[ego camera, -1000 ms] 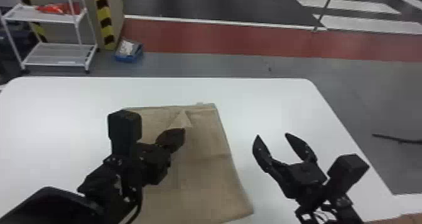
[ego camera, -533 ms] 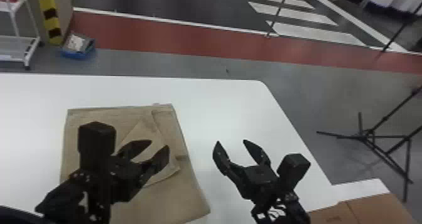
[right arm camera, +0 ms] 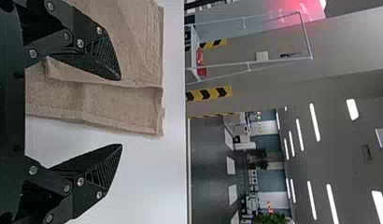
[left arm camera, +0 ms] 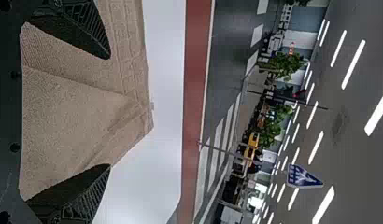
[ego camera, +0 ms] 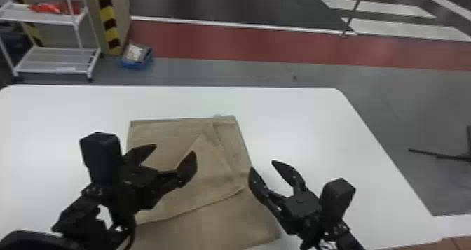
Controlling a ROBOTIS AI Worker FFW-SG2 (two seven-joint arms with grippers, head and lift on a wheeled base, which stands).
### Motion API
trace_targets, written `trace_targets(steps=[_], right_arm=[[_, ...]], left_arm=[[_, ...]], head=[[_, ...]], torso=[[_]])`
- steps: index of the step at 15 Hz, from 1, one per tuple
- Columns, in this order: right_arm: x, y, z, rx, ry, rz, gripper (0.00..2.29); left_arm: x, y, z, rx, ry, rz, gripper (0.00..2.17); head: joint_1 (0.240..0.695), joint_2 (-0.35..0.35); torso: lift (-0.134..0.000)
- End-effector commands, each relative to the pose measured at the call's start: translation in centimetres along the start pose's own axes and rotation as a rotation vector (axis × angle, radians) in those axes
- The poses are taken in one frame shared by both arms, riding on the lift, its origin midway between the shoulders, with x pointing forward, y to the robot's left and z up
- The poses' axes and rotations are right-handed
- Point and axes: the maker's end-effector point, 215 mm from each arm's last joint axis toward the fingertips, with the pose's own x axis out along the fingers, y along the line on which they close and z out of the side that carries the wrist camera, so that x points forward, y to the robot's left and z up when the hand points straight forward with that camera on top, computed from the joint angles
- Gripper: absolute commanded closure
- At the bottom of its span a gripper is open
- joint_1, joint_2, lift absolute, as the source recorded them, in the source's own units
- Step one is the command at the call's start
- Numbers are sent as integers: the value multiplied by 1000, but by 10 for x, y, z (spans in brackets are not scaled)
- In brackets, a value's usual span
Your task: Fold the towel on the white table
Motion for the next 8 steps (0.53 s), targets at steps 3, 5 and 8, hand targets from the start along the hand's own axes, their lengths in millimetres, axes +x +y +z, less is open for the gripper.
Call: trace_targets(steps=[3,5,8], right_arm=[[-5,25,-22,-108,44,79,475],[-9,24,-31,-128,65,82,475],[-14,19,-43,-175,100,82,475]], left_arm=[[-1,9,-6,-12,6,8,73],[1,7,-9,-14,6,5,83],[6,7,-13,-14,9,2,90]], head=[[695,-97],[695,-82],[695,-87]], torso=[[-123],[-123],[-123]])
